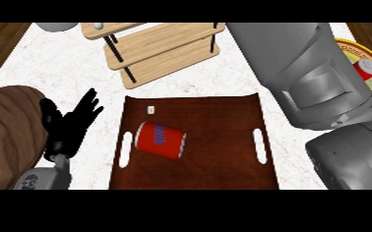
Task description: Pick the squash from the tray and place it in the tiered shelf
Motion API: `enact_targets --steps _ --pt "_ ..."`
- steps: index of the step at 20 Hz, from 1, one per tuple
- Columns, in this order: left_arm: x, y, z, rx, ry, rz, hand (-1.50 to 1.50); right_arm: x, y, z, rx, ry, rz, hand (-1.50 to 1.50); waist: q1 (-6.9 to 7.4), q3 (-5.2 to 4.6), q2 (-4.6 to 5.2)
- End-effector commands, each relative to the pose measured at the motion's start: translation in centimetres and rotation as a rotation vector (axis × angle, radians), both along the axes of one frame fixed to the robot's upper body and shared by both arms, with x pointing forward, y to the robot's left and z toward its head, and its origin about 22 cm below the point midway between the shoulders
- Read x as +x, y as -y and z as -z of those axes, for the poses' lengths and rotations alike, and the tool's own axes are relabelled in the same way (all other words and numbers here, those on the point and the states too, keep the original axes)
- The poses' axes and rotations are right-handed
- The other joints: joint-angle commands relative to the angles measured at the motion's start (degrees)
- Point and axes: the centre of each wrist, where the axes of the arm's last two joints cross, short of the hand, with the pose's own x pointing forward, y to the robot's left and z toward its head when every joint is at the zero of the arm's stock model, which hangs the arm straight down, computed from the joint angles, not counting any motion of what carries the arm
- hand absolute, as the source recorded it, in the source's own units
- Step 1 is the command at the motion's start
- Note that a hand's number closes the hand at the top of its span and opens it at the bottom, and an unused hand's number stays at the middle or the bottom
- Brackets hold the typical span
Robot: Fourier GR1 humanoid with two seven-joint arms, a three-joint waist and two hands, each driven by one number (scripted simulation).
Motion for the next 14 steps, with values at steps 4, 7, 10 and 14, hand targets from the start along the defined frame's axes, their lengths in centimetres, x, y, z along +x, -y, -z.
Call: enact_targets --steps 4,7,10,14 --pt "-0.6 0.5 0.4 0.015 -0.056 0.005 0.0 0.6 1.8 -0.6 0.275 -0.075 -0.018 -1.5 0.62 -0.23 0.32" --pt "-0.7 -0.3 0.5 -0.018 -0.07 -0.008 0.0 0.8 2.6 -0.7 0.399 -0.096 0.018 -1.5 0.04 -0.24 0.11" --pt "-1.8 1.3 2.2 -0.002 -0.067 -0.006 0.0 0.9 4.0 -2.2 0.441 -0.049 0.099 -1.5 -0.21 -0.25 0.04" --pt "-0.7 -0.9 1.0 -0.009 -0.072 -0.006 0.0 1.2 6.8 -3.9 0.423 0.016 0.261 -1.5 -0.19 -0.31 0.27"
